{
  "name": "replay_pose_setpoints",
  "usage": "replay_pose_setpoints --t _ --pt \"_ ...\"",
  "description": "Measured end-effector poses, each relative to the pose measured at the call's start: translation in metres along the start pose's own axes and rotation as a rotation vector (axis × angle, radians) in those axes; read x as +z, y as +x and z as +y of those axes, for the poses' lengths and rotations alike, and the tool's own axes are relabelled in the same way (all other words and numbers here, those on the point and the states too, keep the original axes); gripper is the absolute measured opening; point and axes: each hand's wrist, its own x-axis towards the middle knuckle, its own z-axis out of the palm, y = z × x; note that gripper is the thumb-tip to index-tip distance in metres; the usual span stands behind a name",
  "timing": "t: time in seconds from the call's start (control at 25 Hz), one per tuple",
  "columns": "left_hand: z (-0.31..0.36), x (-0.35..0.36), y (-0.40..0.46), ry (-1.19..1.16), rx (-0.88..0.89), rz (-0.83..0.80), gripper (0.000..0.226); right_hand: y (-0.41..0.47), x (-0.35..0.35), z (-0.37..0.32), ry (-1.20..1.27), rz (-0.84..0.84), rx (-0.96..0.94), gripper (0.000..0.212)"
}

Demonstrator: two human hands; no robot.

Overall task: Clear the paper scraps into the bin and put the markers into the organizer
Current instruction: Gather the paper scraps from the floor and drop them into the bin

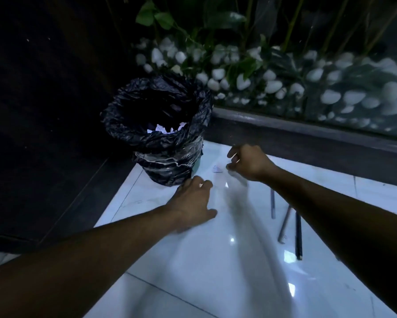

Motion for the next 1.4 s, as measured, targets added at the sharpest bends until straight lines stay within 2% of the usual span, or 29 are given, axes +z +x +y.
replay_pose_setpoints --t 0.08,0.16,0.28,0.44,0.56,0.64,0.72,0.8,0.92,1.08,1.2,1.28,1.36,1.4 --pt "-0.014 0.017 -0.004 0.064 -0.038 -0.053 0.079 0.003 0.022 -0.005 -0.105 -0.028 -0.088 0.049" --pt "-0.022 0.029 -0.009 0.094 -0.031 -0.059 0.083 0.005 0.042 -0.009 -0.298 -0.069 -0.162 0.051" --pt "-0.024 0.037 -0.012 0.079 -0.020 -0.010 0.083 0.003 0.058 -0.013 -0.578 -0.021 -0.277 0.039" --pt "-0.023 0.035 -0.011 0.089 -0.021 -0.017 0.084 -0.003 0.056 -0.014 -0.612 -0.041 -0.306 0.026" --pt "-0.023 0.025 -0.013 0.088 -0.014 -0.004 0.083 -0.008 0.044 -0.009 -0.524 -0.038 -0.204 0.021" --pt "-0.019 0.014 -0.016 0.070 -0.003 0.042 0.082 -0.011 0.026 -0.009 -0.419 0.031 -0.135 0.016" --pt "-0.013 -0.002 -0.019 0.035 0.037 0.095 0.081 -0.010 0.001 -0.014 -0.256 0.129 -0.084 0.011" --pt "-0.002 -0.024 -0.023 -0.036 0.113 0.167 0.078 -0.009 -0.029 -0.025 -0.017 0.226 -0.050 0.016" --pt "0.015 -0.064 -0.031 -0.127 0.221 0.344 0.071 -0.012 -0.073 -0.056 0.318 0.388 -0.073 0.008" --pt "0.013 -0.111 -0.045 -0.125 0.248 0.553 0.059 -0.026 -0.097 -0.107 0.651 0.350 -0.158 0.008" --pt "-0.004 -0.129 -0.064 0.088 0.209 0.686 0.050 -0.025 -0.088 -0.139 0.573 0.340 -0.256 0.009" --pt "-0.018 -0.131 -0.075 0.223 0.139 0.732 0.053 -0.022 -0.077 -0.155 0.449 0.348 -0.303 0.008" --pt "-0.032 -0.126 -0.082 0.287 0.051 0.682 0.062 -0.020 -0.067 -0.163 0.295 0.332 -0.329 0.005" --pt "-0.040 -0.121 -0.085 0.316 0.017 0.626 0.070 -0.020 -0.062 -0.165 0.231 0.315 -0.335 0.011"
